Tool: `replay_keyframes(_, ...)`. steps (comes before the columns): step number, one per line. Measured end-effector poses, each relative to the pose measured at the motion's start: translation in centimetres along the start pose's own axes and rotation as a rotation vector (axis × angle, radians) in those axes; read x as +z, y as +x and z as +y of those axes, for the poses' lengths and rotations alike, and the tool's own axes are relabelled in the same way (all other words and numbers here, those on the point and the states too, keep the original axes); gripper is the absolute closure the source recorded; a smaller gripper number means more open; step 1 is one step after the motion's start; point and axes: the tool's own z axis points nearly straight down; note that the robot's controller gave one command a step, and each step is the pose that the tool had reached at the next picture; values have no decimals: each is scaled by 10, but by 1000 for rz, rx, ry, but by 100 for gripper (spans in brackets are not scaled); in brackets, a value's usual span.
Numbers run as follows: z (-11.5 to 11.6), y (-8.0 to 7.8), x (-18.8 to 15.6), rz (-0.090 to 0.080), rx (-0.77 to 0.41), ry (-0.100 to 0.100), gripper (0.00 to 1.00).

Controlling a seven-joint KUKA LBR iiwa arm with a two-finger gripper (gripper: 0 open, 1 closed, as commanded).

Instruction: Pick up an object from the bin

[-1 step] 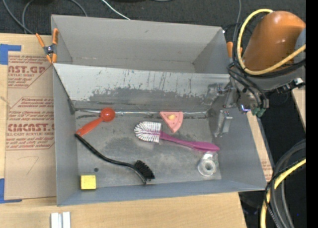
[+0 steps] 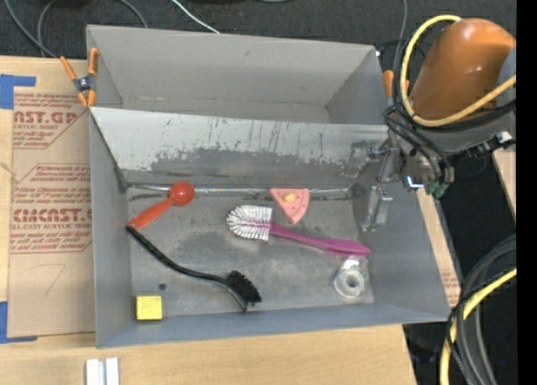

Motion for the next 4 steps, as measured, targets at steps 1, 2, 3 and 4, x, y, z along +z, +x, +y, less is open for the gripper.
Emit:
replay_keyframes(1, 6, 7, 75, 5, 28, -2, 0)
replay_keyframes(2, 10, 30, 65, -12, 84, 0, 0)
replay_keyframes(3, 12, -6, 111, -3, -106, -2, 0)
replay_keyframes(4, 74, 27, 92, -14, -299, 3, 0)
